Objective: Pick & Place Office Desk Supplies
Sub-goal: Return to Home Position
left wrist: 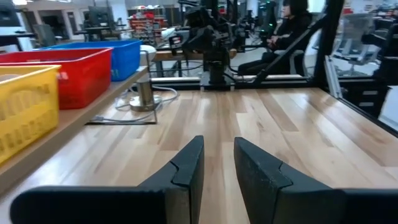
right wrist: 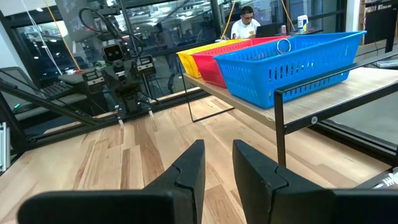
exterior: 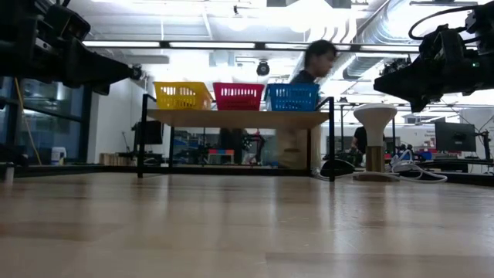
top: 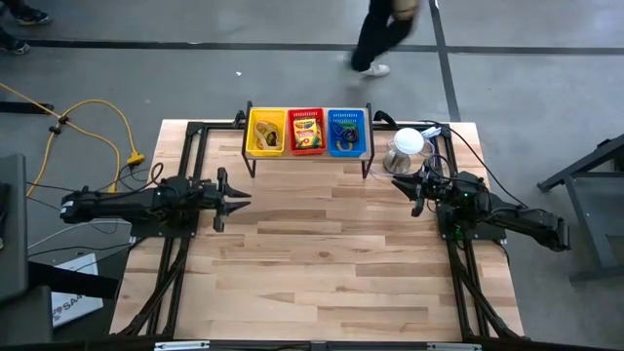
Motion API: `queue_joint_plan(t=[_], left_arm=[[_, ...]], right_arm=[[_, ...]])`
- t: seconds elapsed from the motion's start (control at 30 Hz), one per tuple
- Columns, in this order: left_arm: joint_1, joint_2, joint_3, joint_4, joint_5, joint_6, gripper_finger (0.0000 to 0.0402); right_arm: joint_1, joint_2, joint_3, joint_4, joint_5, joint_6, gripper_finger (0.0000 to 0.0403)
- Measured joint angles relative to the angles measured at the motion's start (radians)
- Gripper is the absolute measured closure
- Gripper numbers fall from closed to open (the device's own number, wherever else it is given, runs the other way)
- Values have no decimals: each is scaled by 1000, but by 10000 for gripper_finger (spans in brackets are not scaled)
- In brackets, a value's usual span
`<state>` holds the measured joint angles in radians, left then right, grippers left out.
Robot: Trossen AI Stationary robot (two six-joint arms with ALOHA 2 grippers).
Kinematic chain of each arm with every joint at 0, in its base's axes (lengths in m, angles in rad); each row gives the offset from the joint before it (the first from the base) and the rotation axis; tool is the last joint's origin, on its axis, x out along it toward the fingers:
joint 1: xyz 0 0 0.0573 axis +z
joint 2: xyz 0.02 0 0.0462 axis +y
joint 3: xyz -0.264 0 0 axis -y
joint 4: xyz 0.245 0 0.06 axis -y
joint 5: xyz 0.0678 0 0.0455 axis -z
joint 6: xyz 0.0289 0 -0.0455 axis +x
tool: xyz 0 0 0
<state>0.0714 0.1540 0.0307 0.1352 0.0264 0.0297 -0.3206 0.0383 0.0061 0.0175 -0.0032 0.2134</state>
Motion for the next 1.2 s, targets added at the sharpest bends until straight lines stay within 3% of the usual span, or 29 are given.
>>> queue_joint_plan(t=[0.3,1.2], left_arm=[[24,-97,-22,-86,2,-43,318],[40,-76,-24,-127,3,-98,318]], right_arm=[[0,0,0,0,0,0,334],[0,0,0,0,0,0,334]])
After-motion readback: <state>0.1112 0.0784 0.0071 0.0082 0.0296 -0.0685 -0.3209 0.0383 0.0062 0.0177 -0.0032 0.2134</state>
